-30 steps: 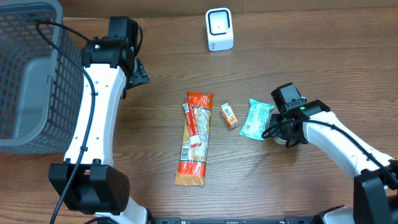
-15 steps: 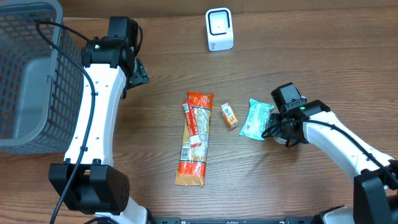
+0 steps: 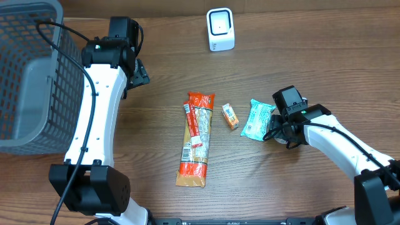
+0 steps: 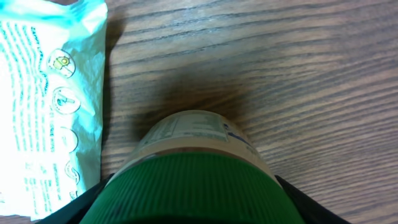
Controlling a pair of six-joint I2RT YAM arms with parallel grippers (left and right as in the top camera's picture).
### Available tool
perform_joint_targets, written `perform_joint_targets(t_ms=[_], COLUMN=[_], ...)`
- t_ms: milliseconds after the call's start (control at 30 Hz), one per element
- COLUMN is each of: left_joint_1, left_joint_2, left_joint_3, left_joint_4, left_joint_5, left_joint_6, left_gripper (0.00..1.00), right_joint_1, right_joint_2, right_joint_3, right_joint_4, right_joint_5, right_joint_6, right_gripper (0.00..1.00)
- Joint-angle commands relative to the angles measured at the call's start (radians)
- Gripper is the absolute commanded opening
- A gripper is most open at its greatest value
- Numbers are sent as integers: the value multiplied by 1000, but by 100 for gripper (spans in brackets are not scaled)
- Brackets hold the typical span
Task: Scan the item barcode
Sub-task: 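Lift the green jar with the right gripper toward the scanner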
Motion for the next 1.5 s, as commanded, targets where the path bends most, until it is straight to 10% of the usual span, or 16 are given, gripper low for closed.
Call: perform_joint_targets(t_ms=[0, 333, 833, 1133, 1467], left_joint_1=[-7, -7, -7, -7, -7], left_joint_2=[-7, -7, -7, -7, -7], left_joint_3=[13, 13, 13, 13, 13], left_joint_4=[1, 1, 1, 1, 1], left_joint_5=[1, 1, 1, 1, 1], left_joint_6=[-3, -3, -3, -3, -3], left_gripper=[100, 100, 100, 99, 100], right_joint_1=[-1, -1, -1, -1, 1], right_joint_2=[-10, -10, 6, 371, 562], right_joint_3=[-11, 50, 696, 1414, 1473], right_joint_4=[6, -28, -404, -847, -587], right_joint_5=[5, 1, -203, -203, -202], right_joint_6=[4, -47, -158, -193, -196], right_gripper=[65, 30, 21, 19, 18])
